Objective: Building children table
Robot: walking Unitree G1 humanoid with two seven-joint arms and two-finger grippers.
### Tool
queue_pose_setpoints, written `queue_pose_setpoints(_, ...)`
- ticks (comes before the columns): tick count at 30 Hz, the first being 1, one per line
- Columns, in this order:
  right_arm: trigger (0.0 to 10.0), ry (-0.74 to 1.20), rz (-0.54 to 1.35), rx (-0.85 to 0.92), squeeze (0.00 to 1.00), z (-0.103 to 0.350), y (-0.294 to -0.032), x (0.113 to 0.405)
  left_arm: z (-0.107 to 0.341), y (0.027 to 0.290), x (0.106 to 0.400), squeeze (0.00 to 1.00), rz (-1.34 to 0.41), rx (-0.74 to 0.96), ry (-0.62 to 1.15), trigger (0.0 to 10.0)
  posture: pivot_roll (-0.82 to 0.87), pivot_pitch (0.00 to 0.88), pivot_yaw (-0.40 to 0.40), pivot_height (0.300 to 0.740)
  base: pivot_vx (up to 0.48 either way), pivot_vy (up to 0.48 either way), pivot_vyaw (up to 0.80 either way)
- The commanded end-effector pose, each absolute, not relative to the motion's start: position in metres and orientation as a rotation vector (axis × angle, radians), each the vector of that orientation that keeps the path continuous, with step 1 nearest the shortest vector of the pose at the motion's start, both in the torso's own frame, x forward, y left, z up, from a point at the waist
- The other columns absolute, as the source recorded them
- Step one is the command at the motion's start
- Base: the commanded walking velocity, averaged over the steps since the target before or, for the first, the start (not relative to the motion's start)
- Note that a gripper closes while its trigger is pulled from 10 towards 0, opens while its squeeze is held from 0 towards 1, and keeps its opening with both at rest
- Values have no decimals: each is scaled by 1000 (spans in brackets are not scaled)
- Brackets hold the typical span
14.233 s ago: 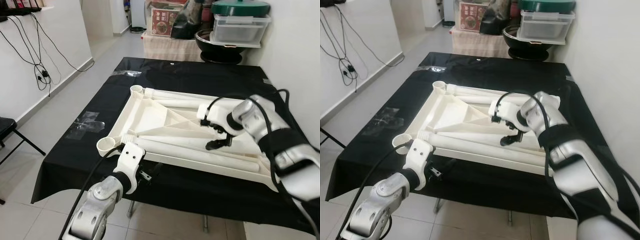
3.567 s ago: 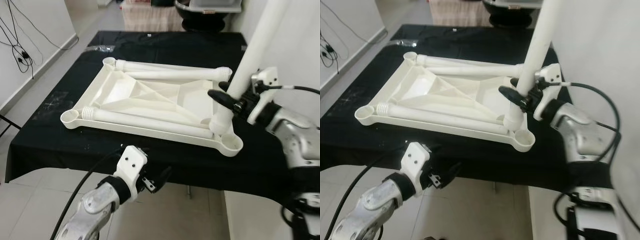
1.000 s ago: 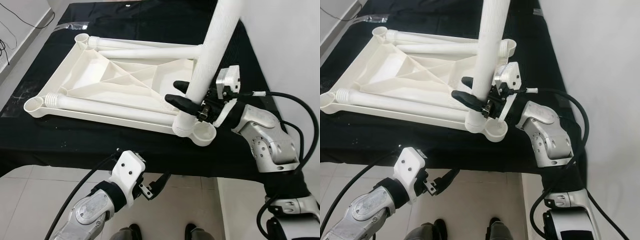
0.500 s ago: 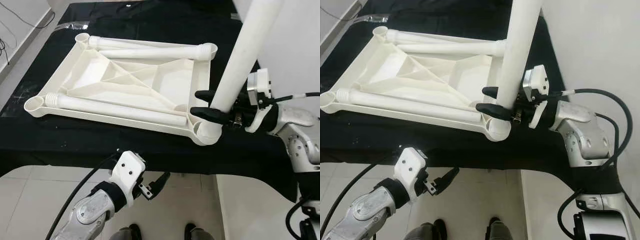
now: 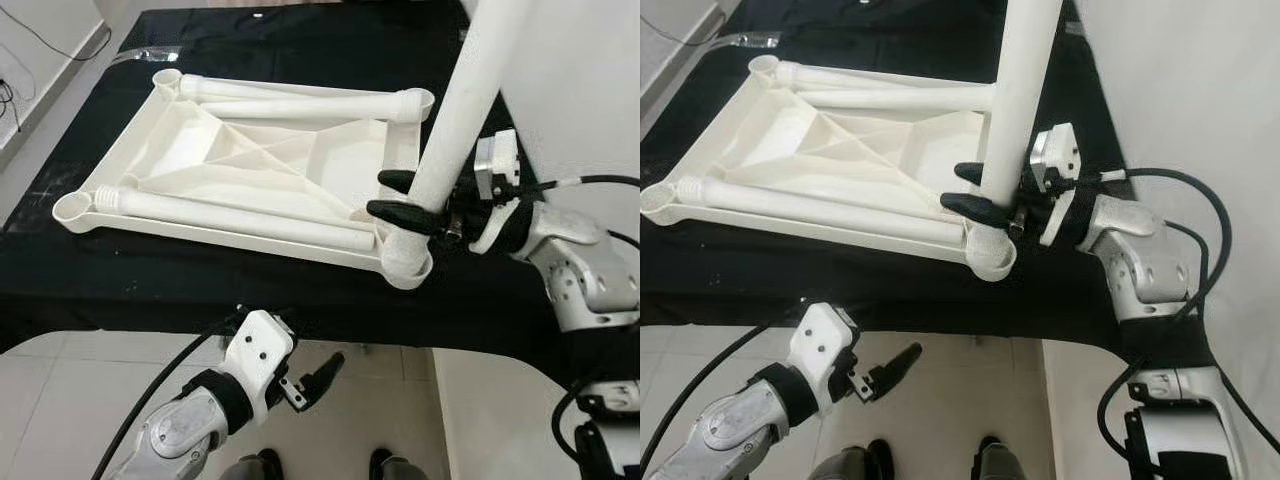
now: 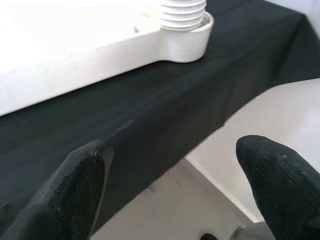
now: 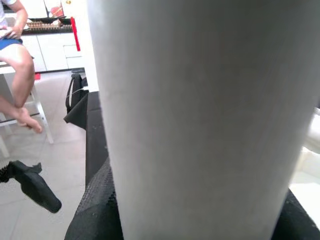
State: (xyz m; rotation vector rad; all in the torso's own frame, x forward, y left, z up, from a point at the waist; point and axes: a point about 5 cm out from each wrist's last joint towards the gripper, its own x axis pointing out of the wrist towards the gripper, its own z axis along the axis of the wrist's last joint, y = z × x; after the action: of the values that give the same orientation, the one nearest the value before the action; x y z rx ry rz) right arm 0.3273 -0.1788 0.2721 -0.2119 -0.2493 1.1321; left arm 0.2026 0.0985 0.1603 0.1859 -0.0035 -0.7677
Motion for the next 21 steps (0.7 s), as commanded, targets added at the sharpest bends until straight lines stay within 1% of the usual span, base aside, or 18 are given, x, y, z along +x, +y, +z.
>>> queue_pose_setpoints(1,10000,-172,1139,-199,0,256,-178,330,159,98,197,0,-794,194,10,10000,32,299,9,740,0,0,0)
queue_pose_setpoints(4,10000,-170,1156,-186,0,258,-182,330,158,97,194,0,-801,190,14,10000,33,301,11,740,0,0,0)
queue_pose_setpoints(6,10000,-150,1239,-181,0,260,-187,324,158,97,191,0,-810,187,17,10000,36,306,16,740,0,0,0)
queue_pose_setpoints(10,10000,-120,1309,-188,0,259,-191,318,158,98,187,0,-819,181,22,10000,36,309,18,740,0,0,0)
queue_pose_setpoints(21,10000,-118,1305,-204,0,259,-191,322,160,99,181,0,-832,175,33,10000,50,331,37,740,0,0,0)
